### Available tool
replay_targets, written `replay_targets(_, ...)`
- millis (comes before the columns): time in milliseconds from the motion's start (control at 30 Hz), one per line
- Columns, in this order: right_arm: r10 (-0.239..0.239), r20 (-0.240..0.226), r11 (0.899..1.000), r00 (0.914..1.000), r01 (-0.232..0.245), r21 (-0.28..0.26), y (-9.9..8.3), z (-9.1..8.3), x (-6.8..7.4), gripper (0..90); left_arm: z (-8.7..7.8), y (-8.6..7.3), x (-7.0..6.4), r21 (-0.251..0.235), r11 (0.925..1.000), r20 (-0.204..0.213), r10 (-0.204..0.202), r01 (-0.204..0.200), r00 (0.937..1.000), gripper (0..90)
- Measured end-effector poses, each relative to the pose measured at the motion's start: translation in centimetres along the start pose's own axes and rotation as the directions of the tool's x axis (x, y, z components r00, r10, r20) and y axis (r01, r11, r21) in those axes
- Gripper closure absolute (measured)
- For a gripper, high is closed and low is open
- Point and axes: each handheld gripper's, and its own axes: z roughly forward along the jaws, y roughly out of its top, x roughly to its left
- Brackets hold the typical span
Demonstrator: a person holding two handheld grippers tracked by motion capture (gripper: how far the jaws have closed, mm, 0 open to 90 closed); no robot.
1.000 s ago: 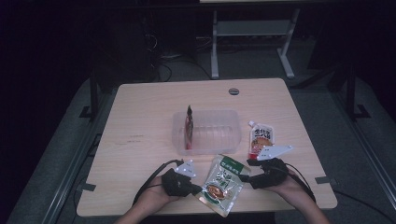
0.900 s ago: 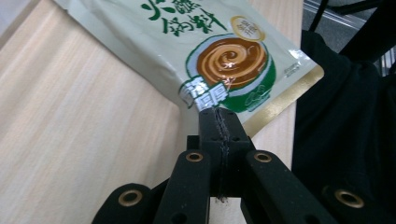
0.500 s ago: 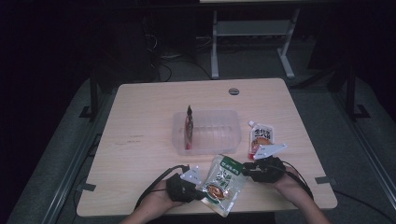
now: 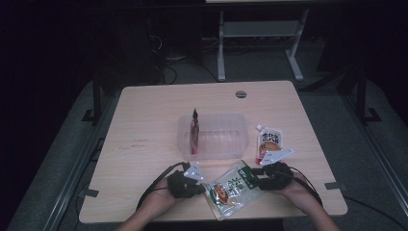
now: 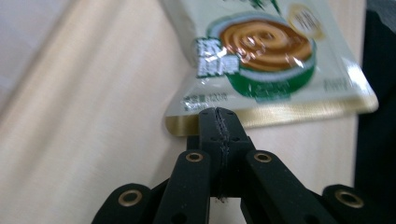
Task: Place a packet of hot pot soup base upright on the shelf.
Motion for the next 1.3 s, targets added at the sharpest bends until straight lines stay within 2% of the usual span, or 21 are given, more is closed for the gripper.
replay_targets(67,-0.006,-0.001,1.000,1.0000,0.006,-0.004,0.0,0.0,0.0,59.9,0.1,0.5,0.4,-0.014,0.9999,-0.009,-0.009,0.008,0.9999,89.7)
replay_targets(133,-0.005,0.000,1.000,1.0000,0.005,-0.005,0.0,0.0,0.1,59.8,0.2,0.9,0.8,-0.007,1.0000,-0.013,0.004,-0.004,0.9999,89.7)
replay_targets(167,-0.006,0.000,1.000,1.0000,0.006,-0.003,0.0,-0.1,0.1,59.7,0.5,1.1,0.9,-0.023,0.9997,-0.019,-0.007,0.007,0.9998,89.7)
replay_targets(200,-0.002,0.002,1.000,1.0000,0.002,-0.005,0.0,-0.1,0.0,59.5,0.5,1.3,1.2,-0.007,0.9999,-0.024,0.015,-0.015,0.9996,89.7)
replay_targets(233,0.000,0.003,1.000,1.0000,0.000,-0.007,-0.1,-0.2,0.0,59.0,0.5,1.4,1.3,-0.011,0.9999,-0.026,0.011,-0.011,0.9996,89.6)
replay_targets(267,0.006,0.003,1.000,1.0000,-0.006,-0.008,-0.1,-0.2,0.0,58.5,0.6,1.4,1.2,-0.031,0.9994,-0.023,-0.013,0.013,0.9996,89.6)
replay_targets(367,0.013,0.008,1.000,0.9999,-0.012,-0.026,-0.2,-0.7,-0.2,55.7,0.0,1.5,1.2,-0.045,0.9990,-0.017,-0.003,0.002,0.9998,86.2)
replay_targets(433,0.026,0.009,0.999,0.9996,-0.026,-0.035,-0.4,-1.1,-0.2,52.5,-0.2,1.7,1.1,-0.067,0.9977,0.004,-0.007,0.007,1.0000,78.7)
replay_targets(567,0.051,0.005,0.998,0.9987,-0.051,-0.047,-0.5,-1.7,-0.5,46.9,0.3,2.3,0.3,-0.081,0.9965,0.052,0.022,-0.018,0.9984,55.1)
replay_targets(633,0.059,0.002,0.997,0.9982,-0.059,-0.051,-0.5,-1.9,-0.6,44.8,0.9,2.6,0.1,-0.064,0.9973,0.072,0.039,-0.035,0.9966,43.6)
replay_targets(733,0.066,0.006,0.996,0.9978,-0.066,-0.059,-0.6,-2.1,-0.6,42.2,1.5,3.1,-0.3,-0.065,0.9968,0.079,0.053,-0.048,0.9954,29.9)
replay_targets(867,0.085,0.009,0.994,0.9963,-0.084,-0.071,-0.7,-2.5,-0.3,39.7,2.1,3.8,-0.3,-0.081,0.9964,0.071,0.032,-0.027,0.9970,19.5)
replay_targets(933,0.086,0.014,0.993,0.9962,-0.085,-0.078,-0.8,-2.7,-0.1,38.8,2.5,4.2,-0.3,-0.082,0.9963,0.069,0.030,-0.024,0.9972,17.6)
replay_targets(967,0.093,0.013,0.993,0.9956,-0.091,-0.081,-0.9,-2.8,0.1,38.6,2.7,4.4,-0.2,-0.072,0.9966,0.067,0.045,-0.040,0.9967,16.3)
replay_targets(1133,0.107,0.023,0.990,0.9940,-0.104,-0.097,-1.9,-3.6,0.1,38.1,3.5,5.1,-0.5,-0.069,0.9959,0.075,0.063,-0.058,0.9952,14.1)
replay_targets(1300,0.106,0.030,0.990,0.9939,-0.103,-0.101,-2.0,-3.6,-0.5,37.7,4.5,4.9,-0.6,-0.027,0.9952,0.077,0.096,-0.094,0.9924,12.9)
